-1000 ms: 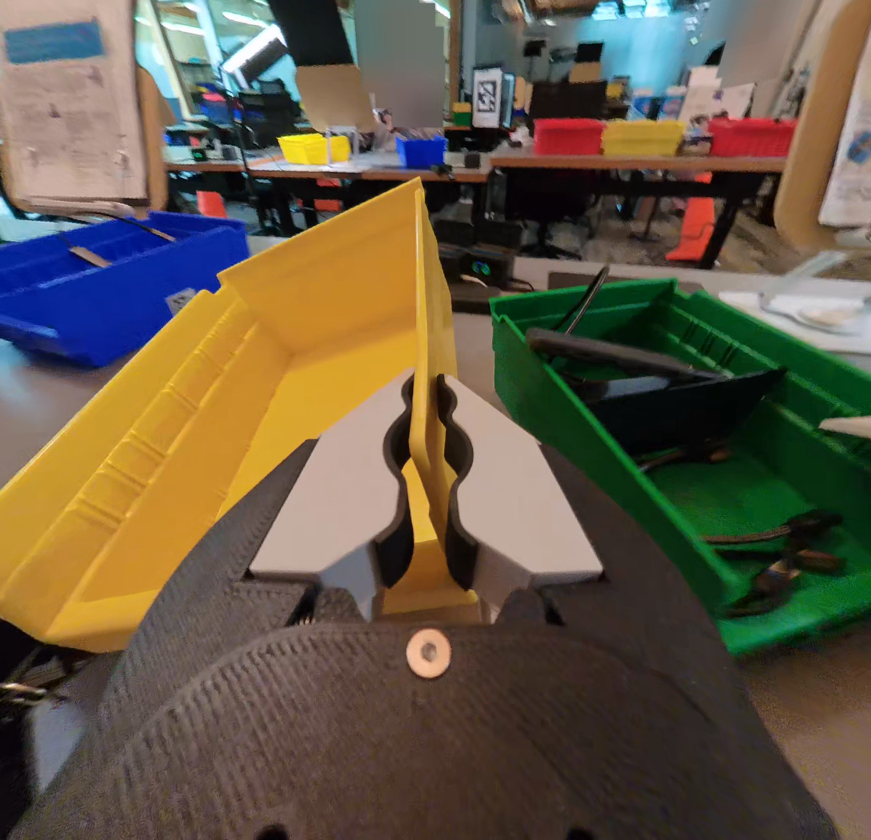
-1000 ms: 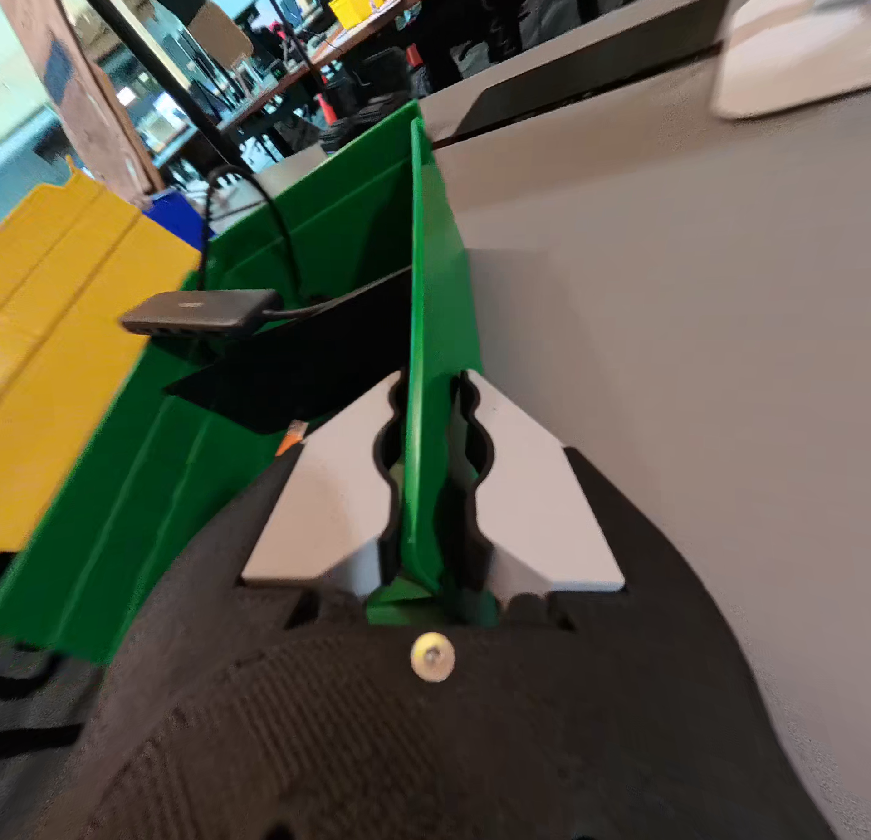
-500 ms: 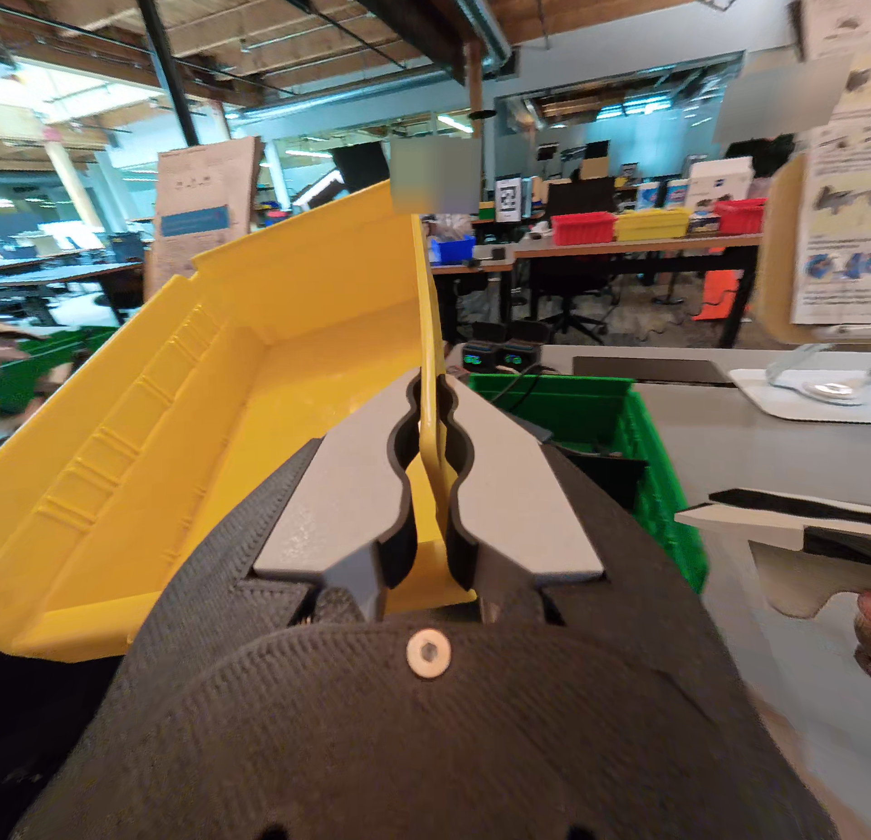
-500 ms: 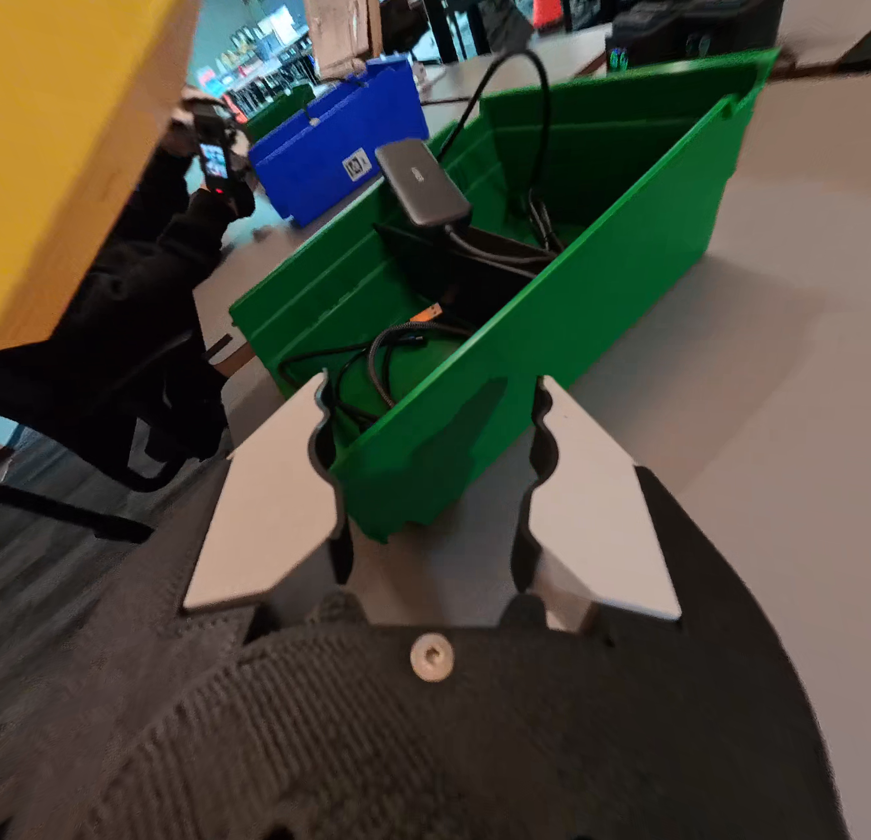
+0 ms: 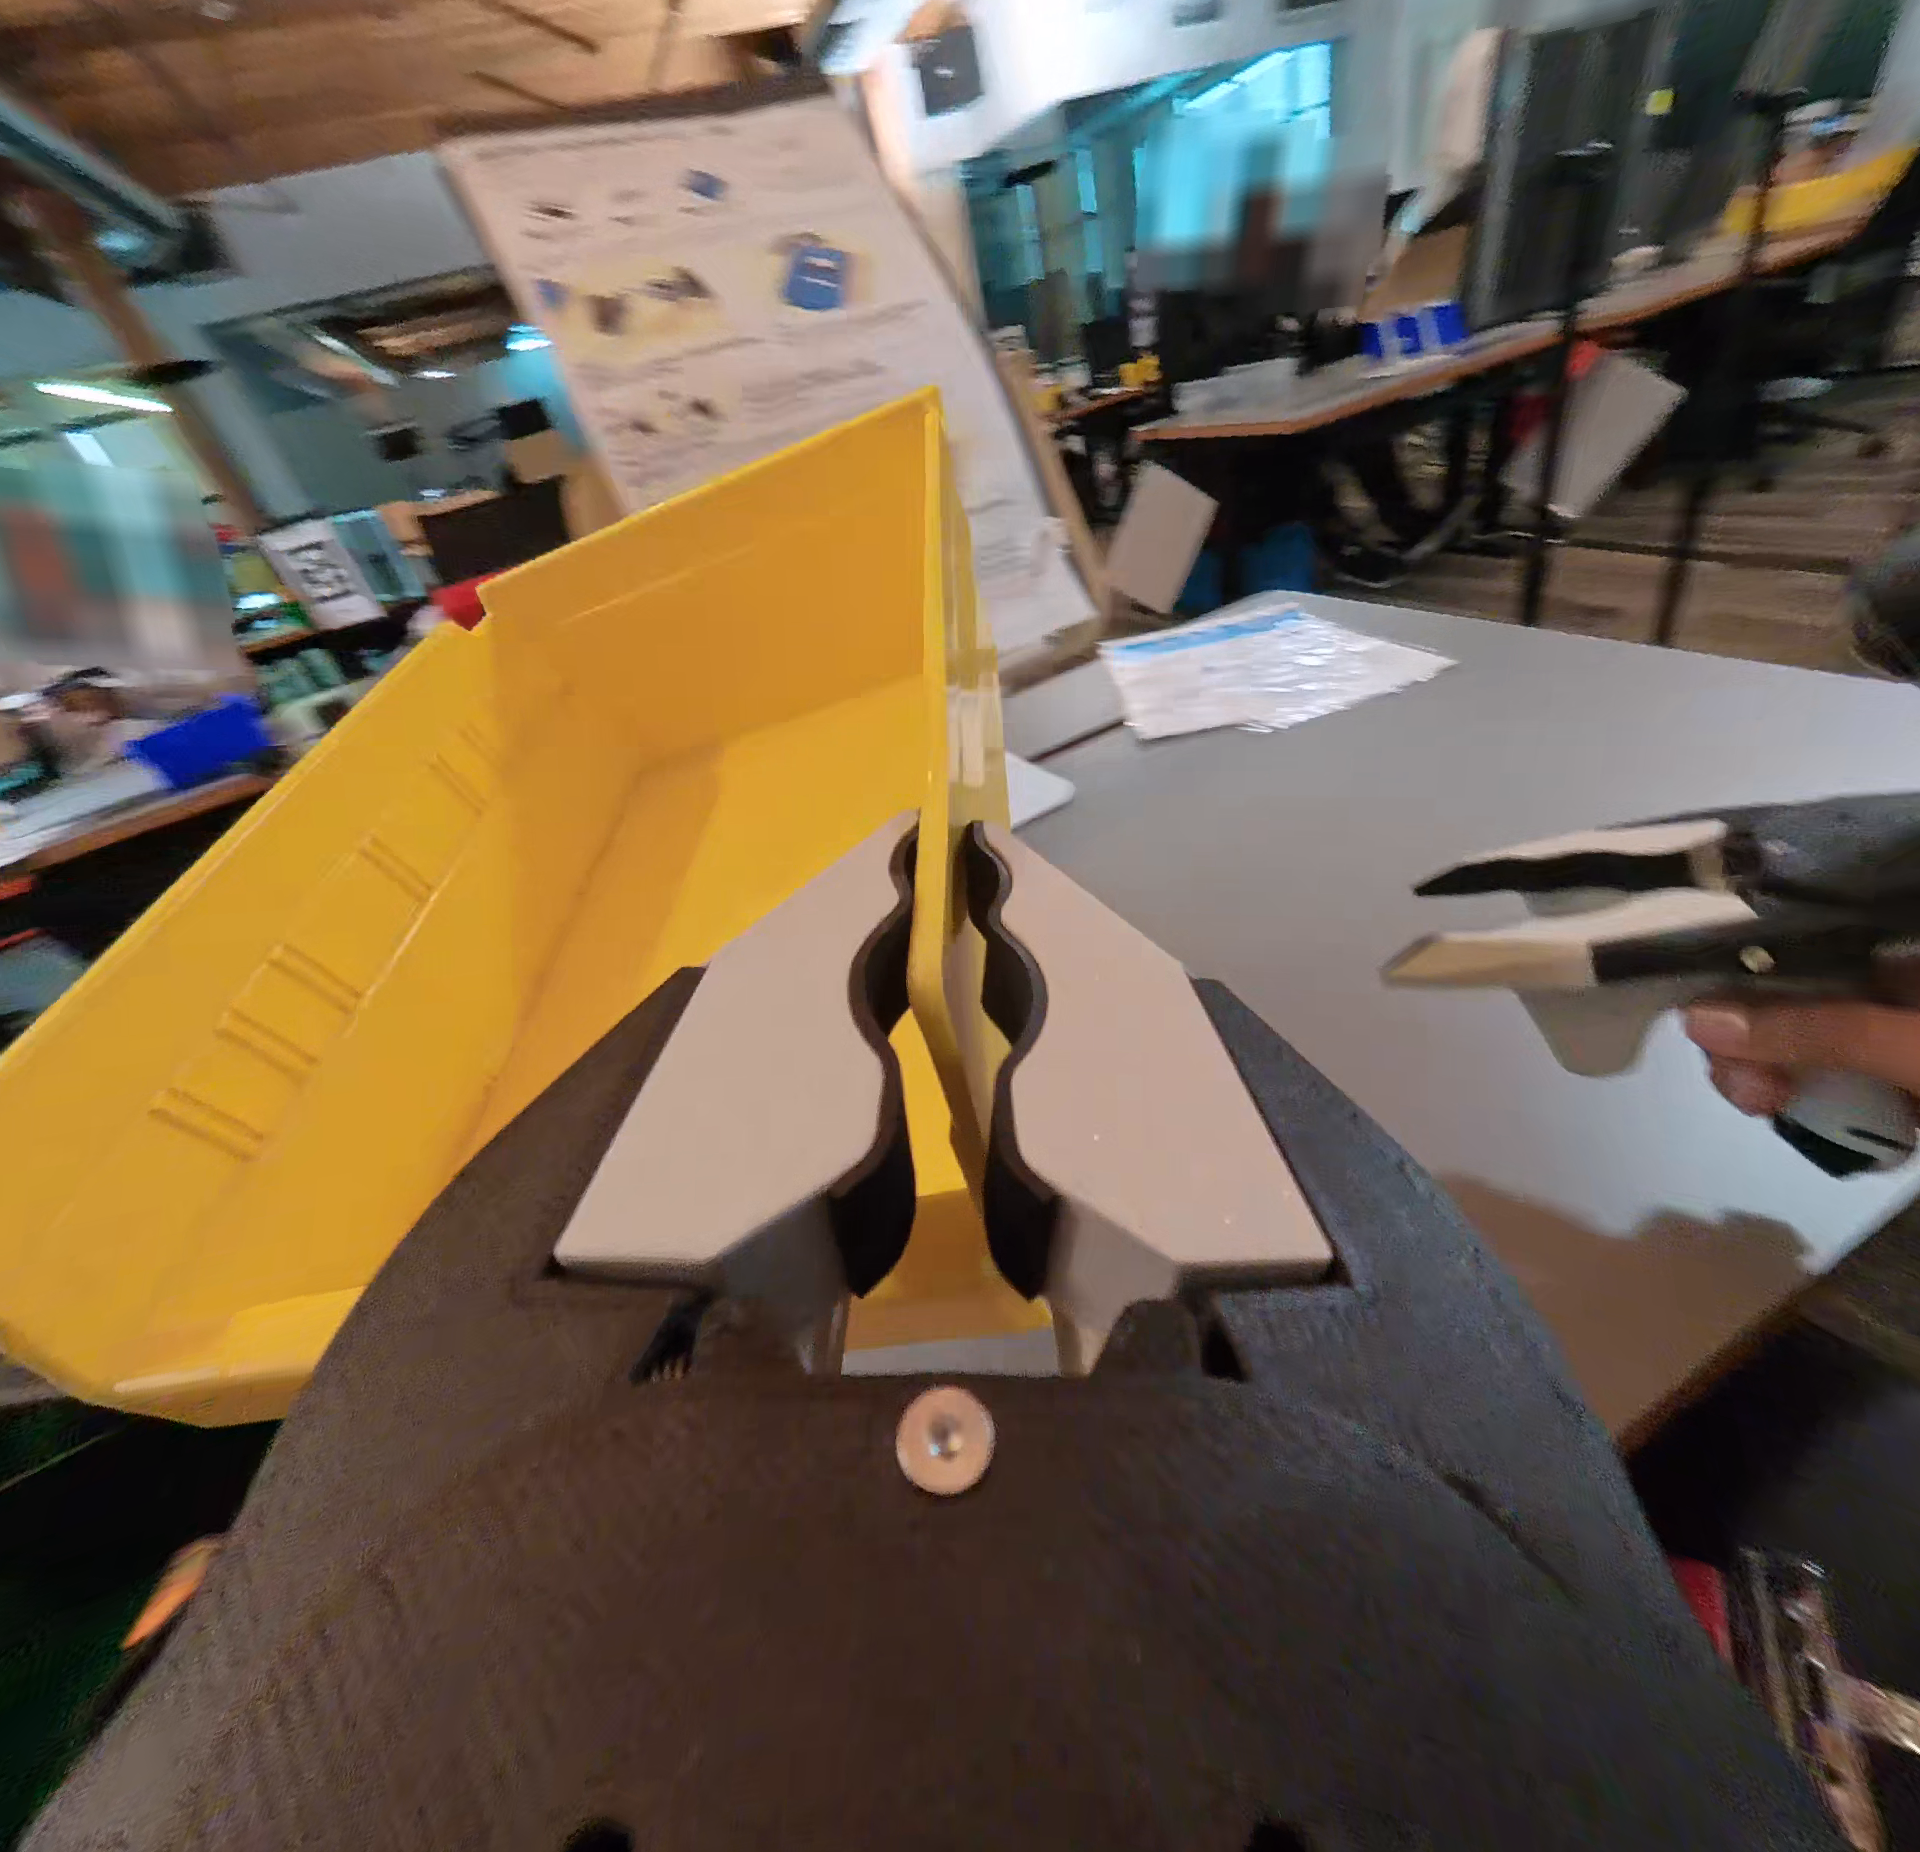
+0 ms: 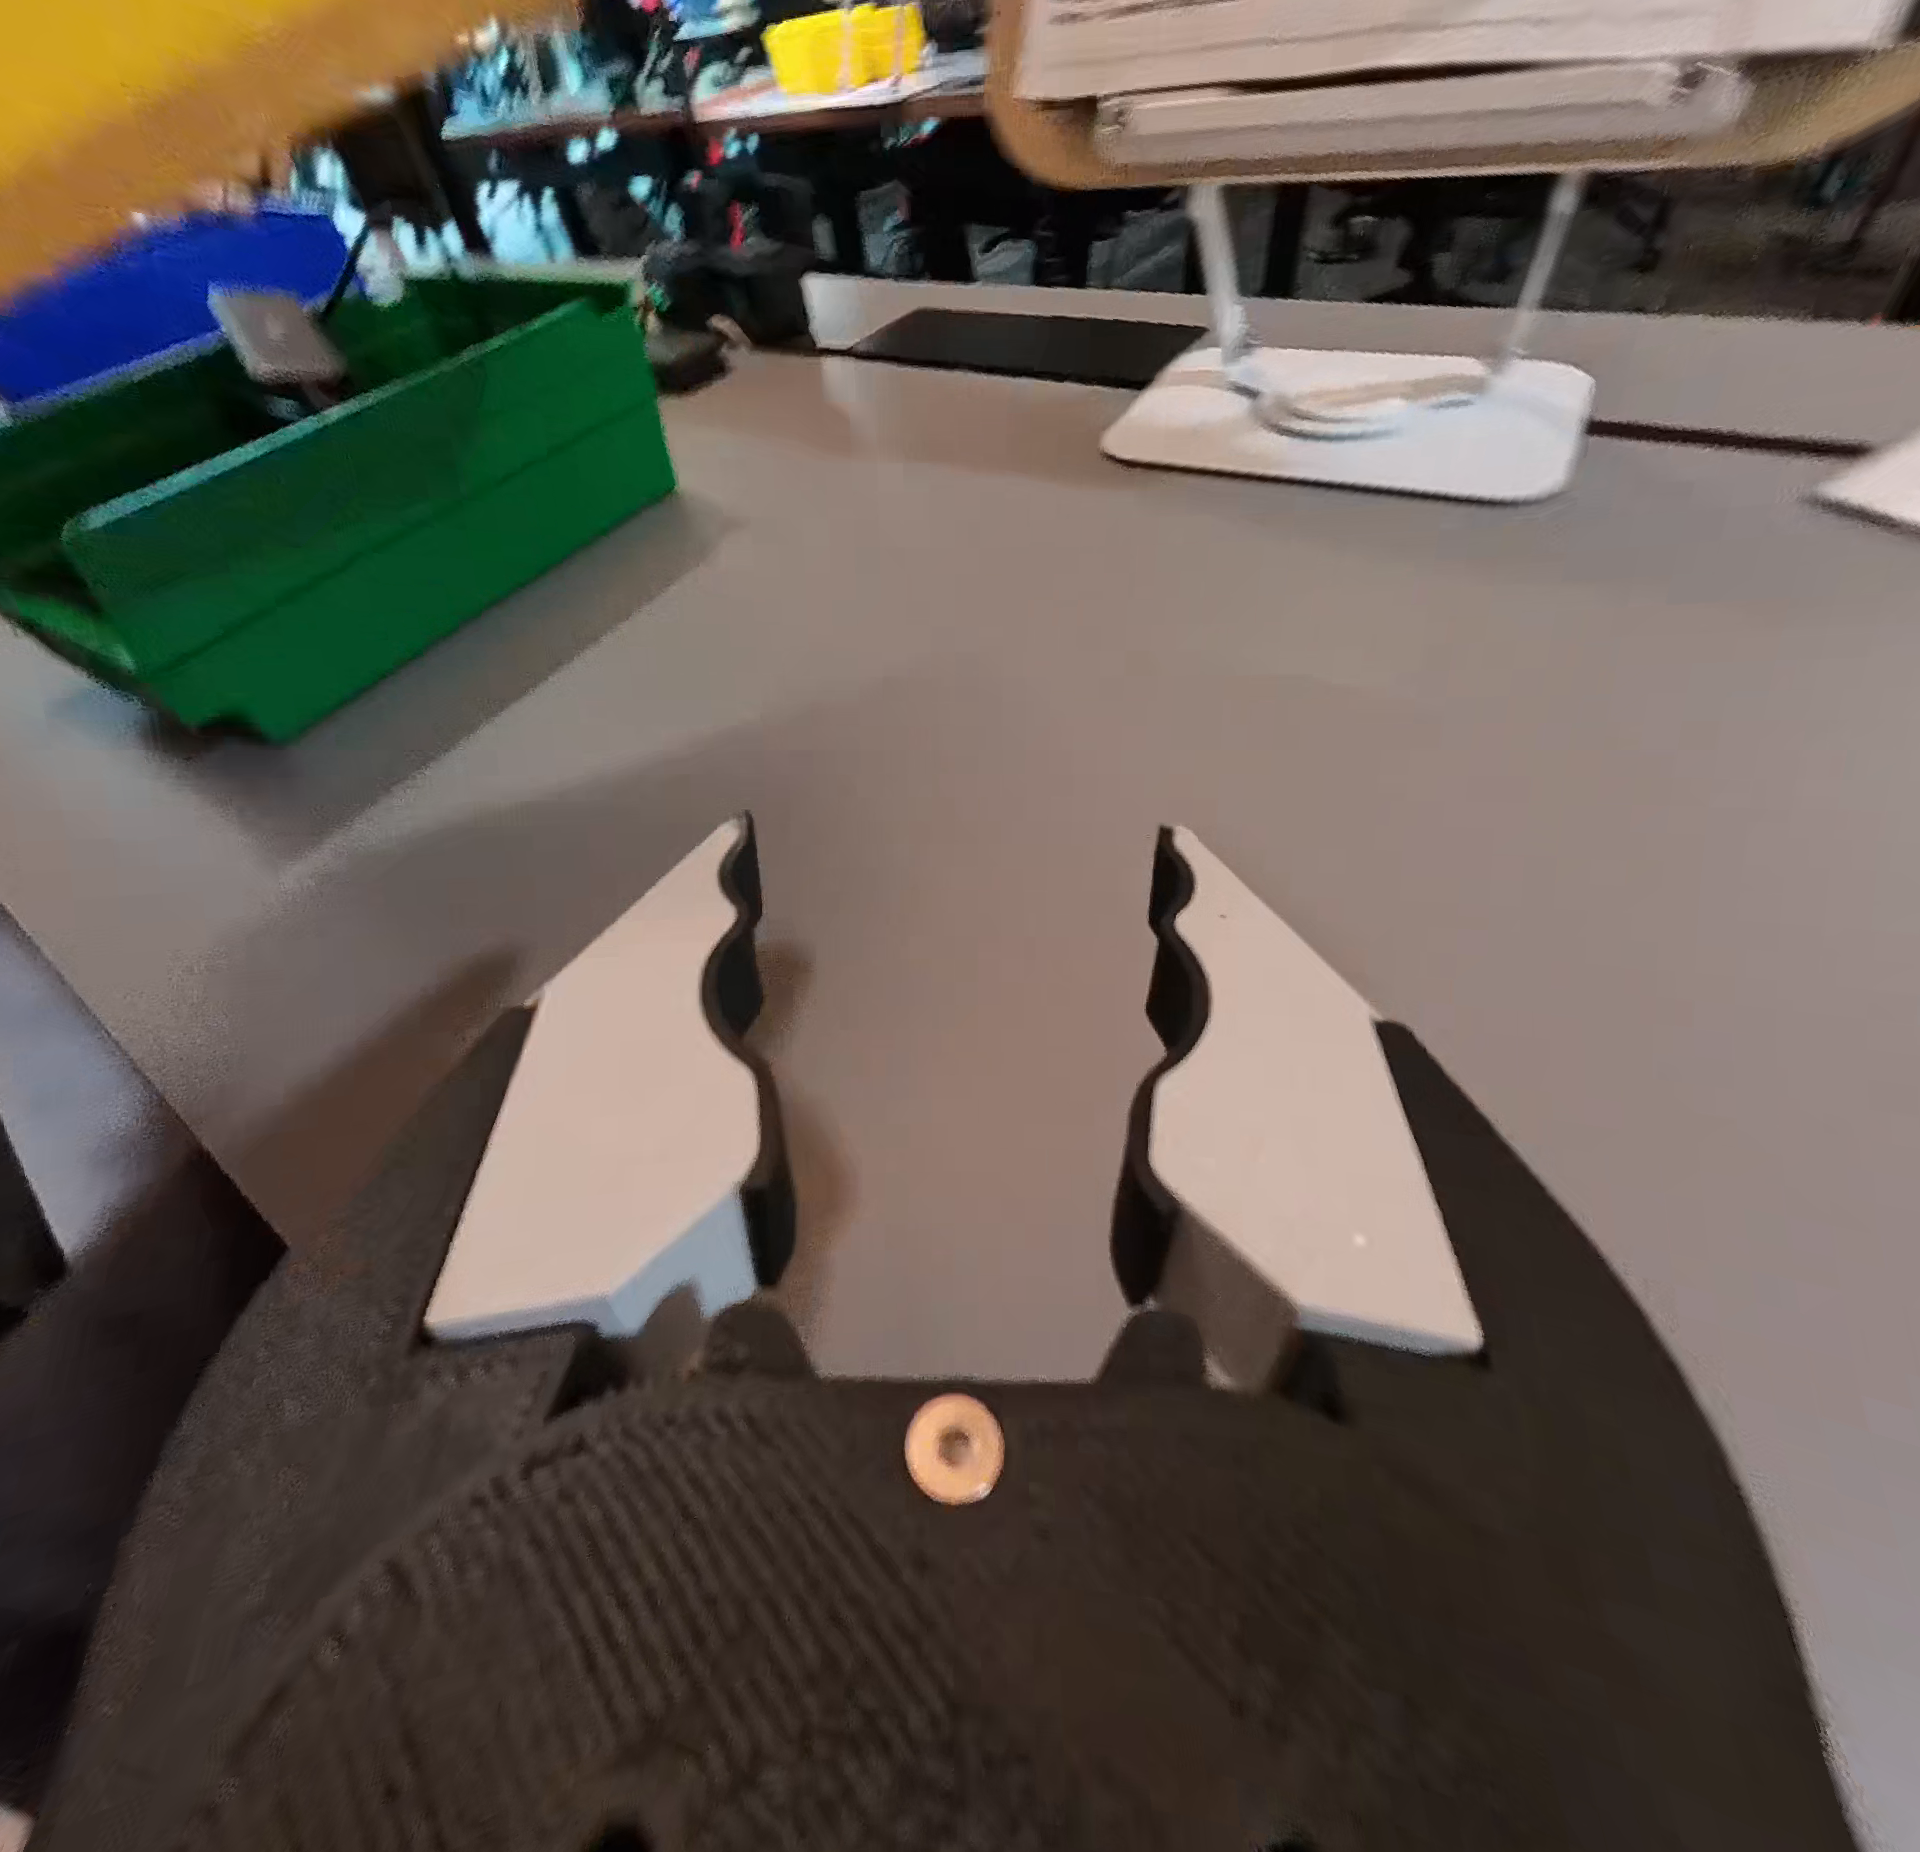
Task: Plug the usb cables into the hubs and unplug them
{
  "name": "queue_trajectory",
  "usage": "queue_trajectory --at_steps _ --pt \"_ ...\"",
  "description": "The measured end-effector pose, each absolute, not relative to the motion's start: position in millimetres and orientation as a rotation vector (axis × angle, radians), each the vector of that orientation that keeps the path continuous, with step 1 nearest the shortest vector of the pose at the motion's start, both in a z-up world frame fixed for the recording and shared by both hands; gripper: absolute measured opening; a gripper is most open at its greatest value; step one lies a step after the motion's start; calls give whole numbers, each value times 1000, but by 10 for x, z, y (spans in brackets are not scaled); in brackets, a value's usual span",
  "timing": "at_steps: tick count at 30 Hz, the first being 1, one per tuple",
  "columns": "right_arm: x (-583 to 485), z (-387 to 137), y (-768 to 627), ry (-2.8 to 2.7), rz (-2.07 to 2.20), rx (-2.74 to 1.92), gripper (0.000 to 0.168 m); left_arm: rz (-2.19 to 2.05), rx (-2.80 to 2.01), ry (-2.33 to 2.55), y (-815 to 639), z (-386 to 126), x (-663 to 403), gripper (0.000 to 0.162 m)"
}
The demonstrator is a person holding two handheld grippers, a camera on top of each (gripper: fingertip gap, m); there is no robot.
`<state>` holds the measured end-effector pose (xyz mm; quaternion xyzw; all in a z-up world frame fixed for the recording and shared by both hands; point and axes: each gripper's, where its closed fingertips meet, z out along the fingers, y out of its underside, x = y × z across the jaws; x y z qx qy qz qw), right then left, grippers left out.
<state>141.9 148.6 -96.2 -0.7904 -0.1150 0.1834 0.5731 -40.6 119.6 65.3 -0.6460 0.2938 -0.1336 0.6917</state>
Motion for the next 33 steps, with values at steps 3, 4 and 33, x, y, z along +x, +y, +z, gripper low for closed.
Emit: queue_trajectory --at_steps 3,4,33 --pt "1603 -867 1382 -127 543 -1815 76 -374 -1468 774 1150 298 106 1" --pt "1633 -864 1348 -114 551 -1808 76 -380 -1479 815 1144 156 245 2" --pt "2338 -1347 700 30 306 -1984 79 -823 -1498 1056 1273 -539 1169 56"
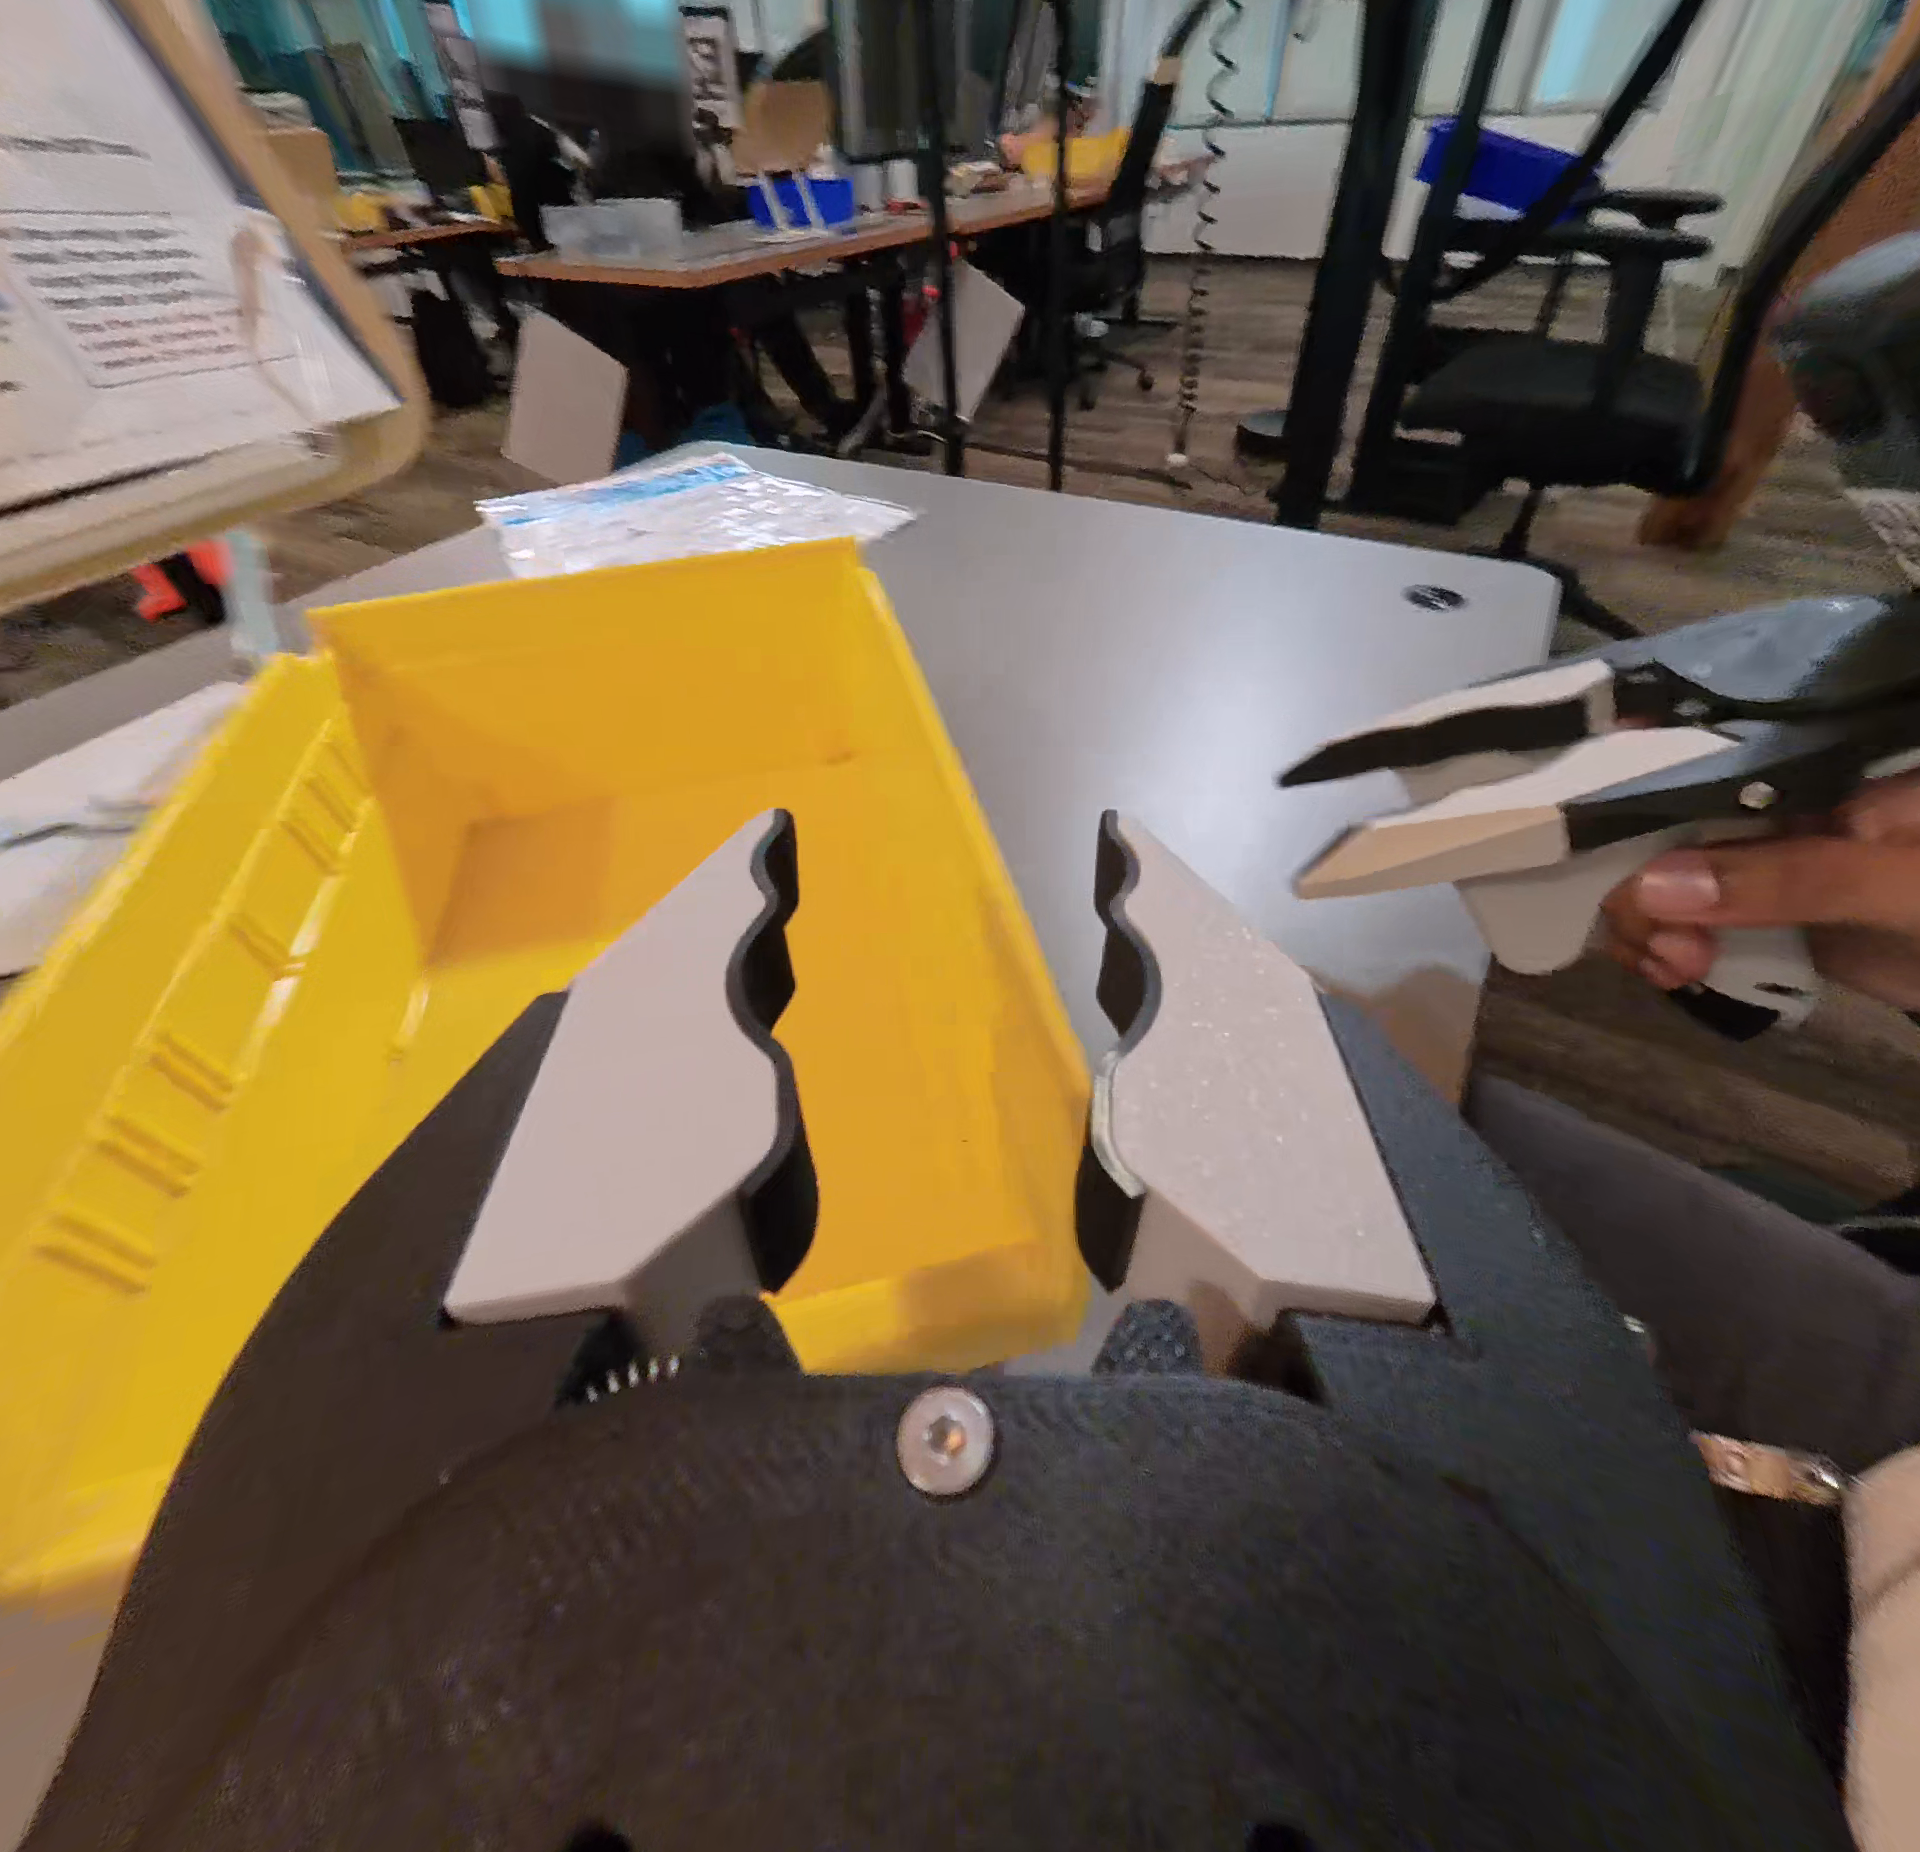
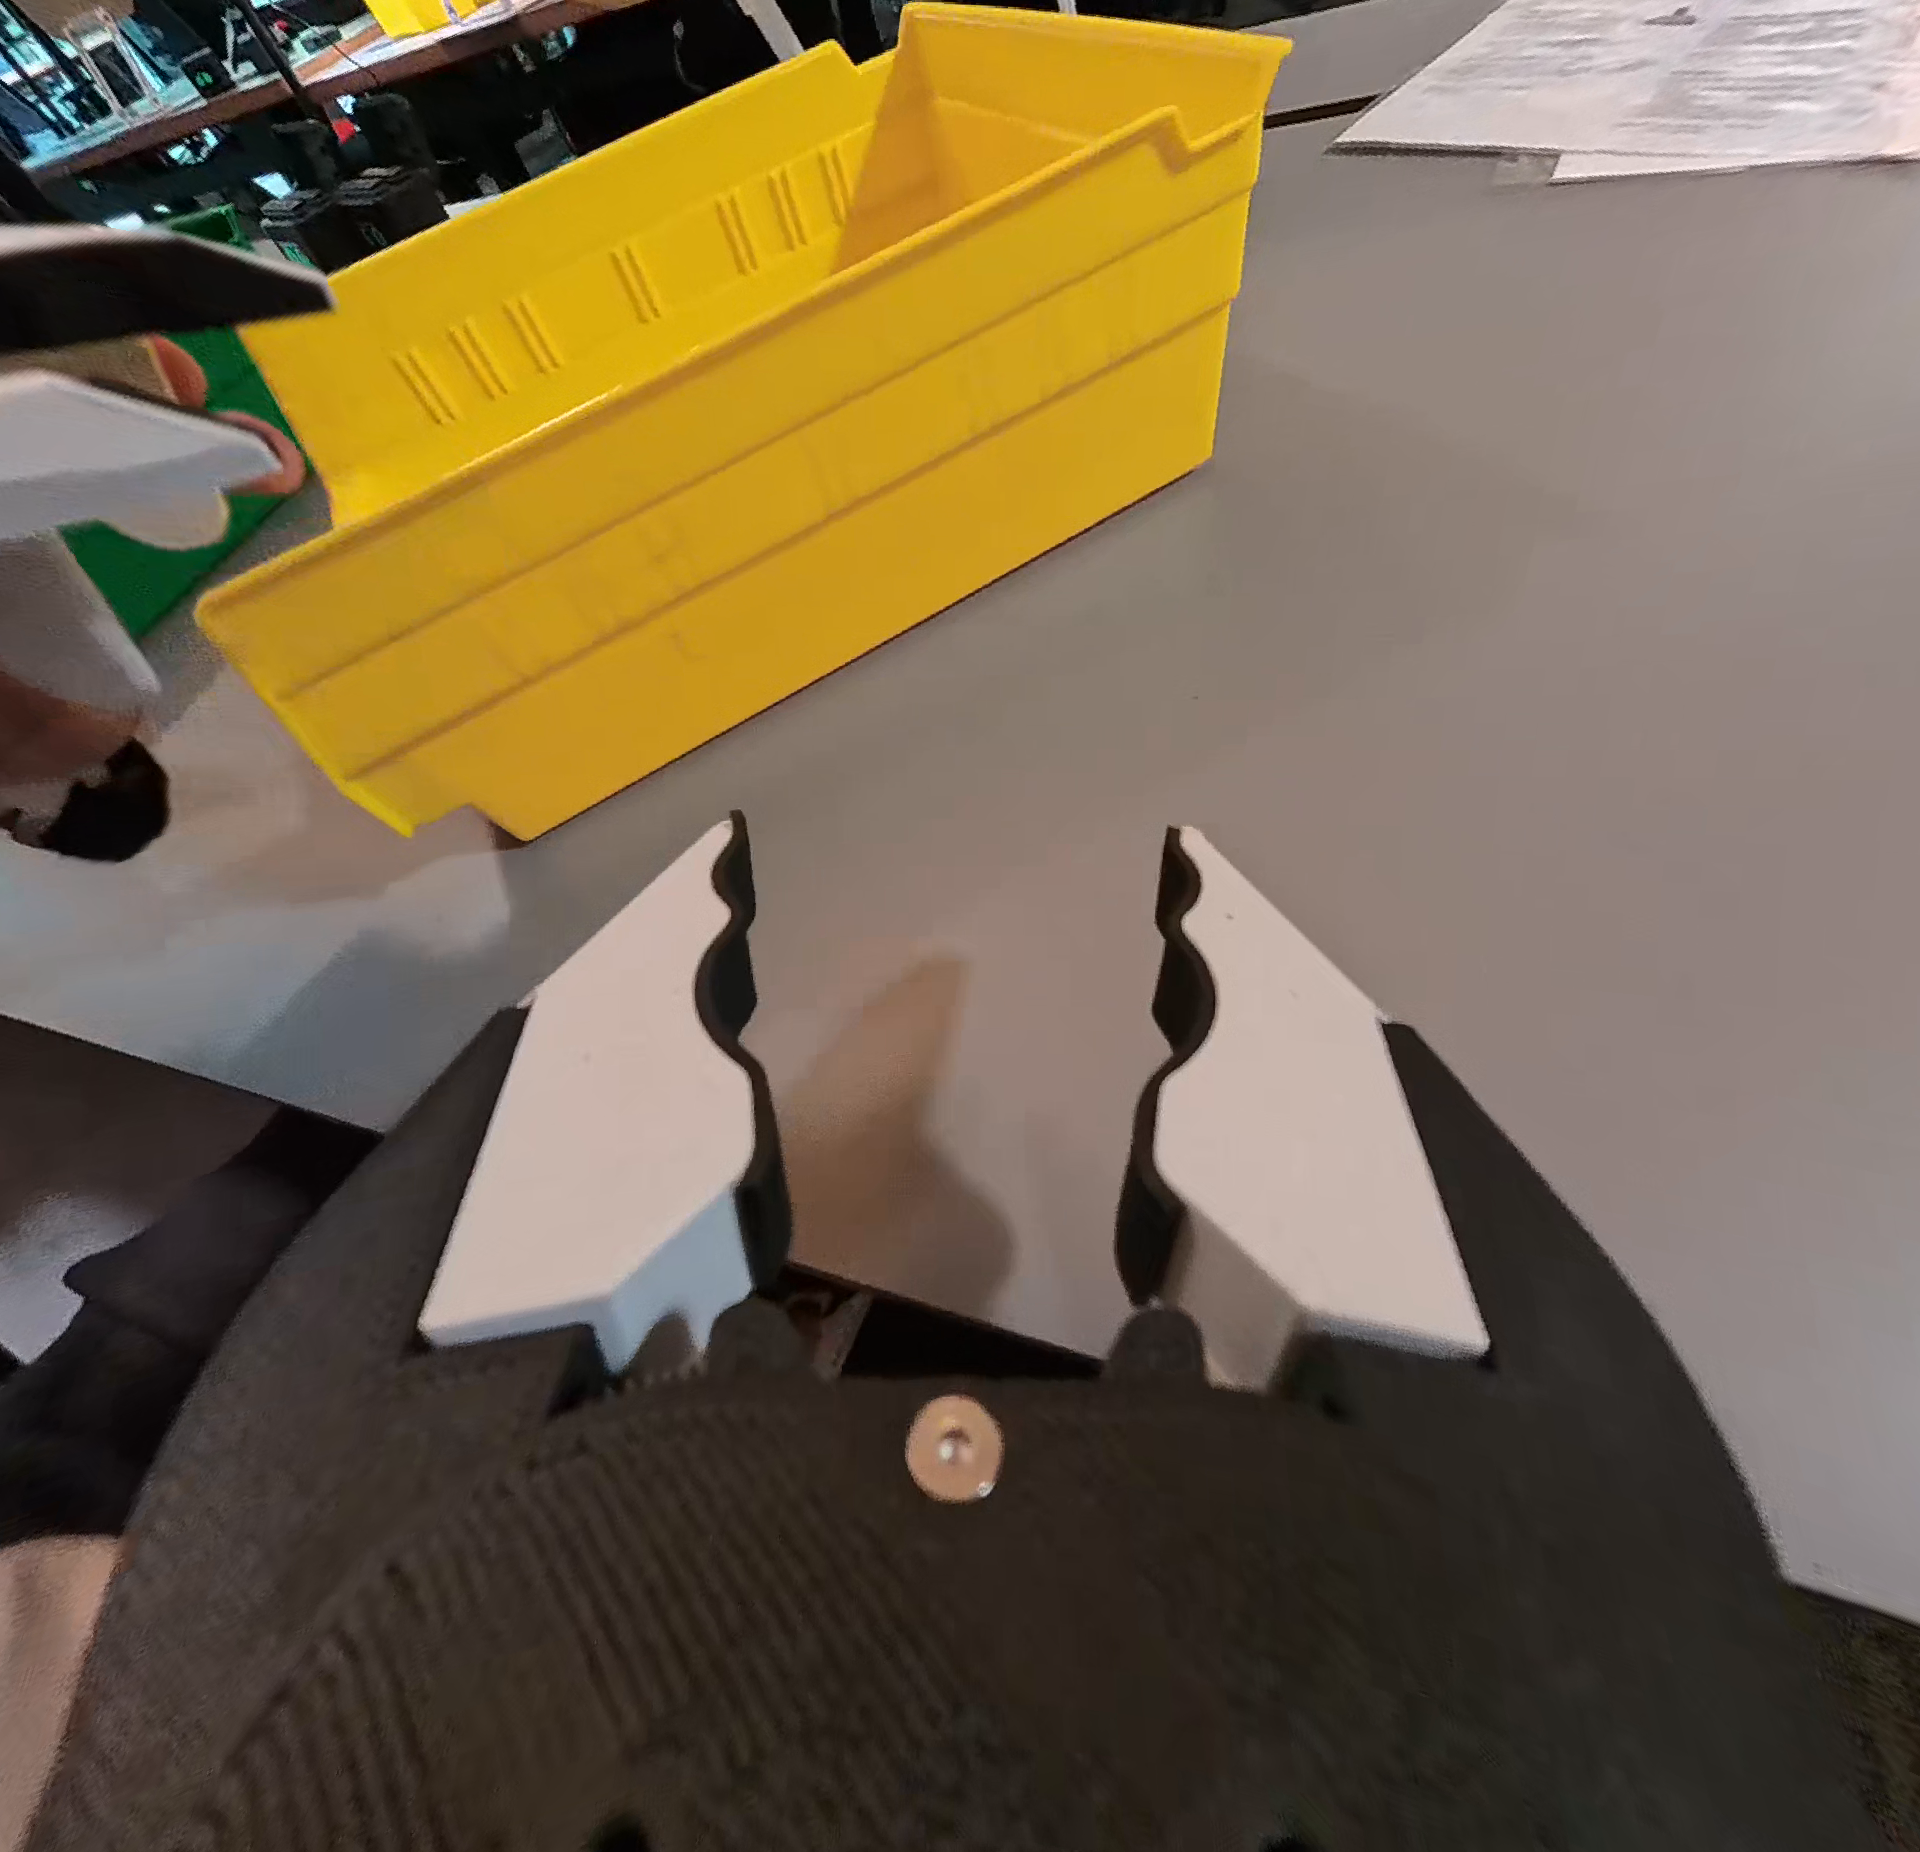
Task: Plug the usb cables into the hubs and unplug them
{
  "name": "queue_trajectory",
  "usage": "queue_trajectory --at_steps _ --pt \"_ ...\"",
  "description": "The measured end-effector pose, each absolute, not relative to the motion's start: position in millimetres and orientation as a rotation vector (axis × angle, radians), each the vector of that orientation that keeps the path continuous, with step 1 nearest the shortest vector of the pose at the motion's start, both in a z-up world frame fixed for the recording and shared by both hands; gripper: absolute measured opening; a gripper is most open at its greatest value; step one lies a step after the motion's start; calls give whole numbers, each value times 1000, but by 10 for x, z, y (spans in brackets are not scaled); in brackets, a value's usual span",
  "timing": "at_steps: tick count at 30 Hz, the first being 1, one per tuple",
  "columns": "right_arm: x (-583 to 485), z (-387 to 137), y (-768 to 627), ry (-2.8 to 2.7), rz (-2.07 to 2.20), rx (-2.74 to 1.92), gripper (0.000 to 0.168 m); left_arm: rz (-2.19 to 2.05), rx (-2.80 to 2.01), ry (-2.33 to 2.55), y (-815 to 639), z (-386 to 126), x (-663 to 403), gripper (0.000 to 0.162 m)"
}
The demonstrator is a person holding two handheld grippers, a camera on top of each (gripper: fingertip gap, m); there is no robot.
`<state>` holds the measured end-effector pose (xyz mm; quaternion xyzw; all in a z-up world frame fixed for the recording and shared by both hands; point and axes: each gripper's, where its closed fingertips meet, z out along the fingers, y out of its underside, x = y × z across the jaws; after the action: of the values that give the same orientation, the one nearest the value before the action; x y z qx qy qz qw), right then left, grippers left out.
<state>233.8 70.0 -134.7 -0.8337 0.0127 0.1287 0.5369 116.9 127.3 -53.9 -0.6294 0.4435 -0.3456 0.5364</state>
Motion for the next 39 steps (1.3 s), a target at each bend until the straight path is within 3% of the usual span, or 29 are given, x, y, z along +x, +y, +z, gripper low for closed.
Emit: queue_trajectory --at_steps 2,4,10,16,19,25,28,31,33,36,39 --pt "2300 -1340 713 12 319 -1981 80 -757 -1498 952 1539 -446 924 39" --pt "2209 -1314 732 -34 343 -1969 85 -639 -1523 802 1907 -424 569 39" --pt "1878 -1255 791 -238 321 -1939 96 -338 -1713 585 2544 -934 -241 75" --pt "1547 -1281 803 -449 229 -1934 96 -408 -1831 698 2371 -1223 -62 78" --pt "1436 -1247 793 -514 215 -1906 96 -382 -1809 750 2279 -1219 -34 69" --pt "1654 -1165 876 -373 374 -1878 101 -664 -1729 990 1762 -1187 375 33" --pt "2050 -1112 954 -214 352 -1870 102 -870 -1667 1169 1295 -1191 710 34" --pt "2610 -1136 981 -54 218 -1906 66 -835 -1580 1293 1064 -1208 866 37" --pt "2863 -1122 968 0 260 -1898 42 -889 -1493 1388 865 -1191 935 24" --pt "3365 -1108 959 135 225 -1882 5 -889 -1514 1288 947 -1130 975 35" --pt "3826 -1049 868 213 197 -1840 2 -799 -1585 1227 1147 -1190 904 39"
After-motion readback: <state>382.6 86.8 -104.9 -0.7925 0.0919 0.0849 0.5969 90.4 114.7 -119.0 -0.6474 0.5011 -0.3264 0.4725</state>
